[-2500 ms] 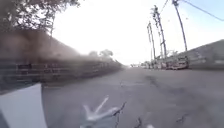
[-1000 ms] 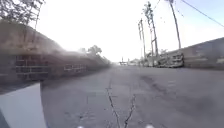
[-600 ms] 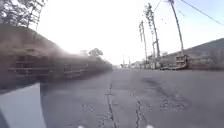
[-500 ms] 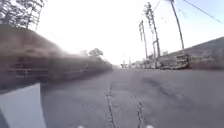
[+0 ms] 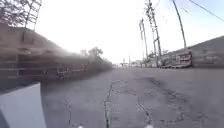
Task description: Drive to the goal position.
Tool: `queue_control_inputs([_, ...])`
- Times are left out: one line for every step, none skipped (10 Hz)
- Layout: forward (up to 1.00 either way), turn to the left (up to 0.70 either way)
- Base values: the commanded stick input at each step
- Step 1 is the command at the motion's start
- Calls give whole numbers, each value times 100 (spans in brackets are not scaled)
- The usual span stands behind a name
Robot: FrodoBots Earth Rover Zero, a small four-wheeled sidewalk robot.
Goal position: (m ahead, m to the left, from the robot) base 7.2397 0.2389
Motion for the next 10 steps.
queue_control_inputs([70, 0])
queue_control_inputs([70, 0])
queue_control_inputs([70, 0])
queue_control_inputs([70, 0])
queue_control_inputs([70, 0])
queue_control_inputs([70, 0])
queue_control_inputs([70, 0])
queue_control_inputs([70, 0])
queue_control_inputs([70, 0])
queue_control_inputs([70, 0])
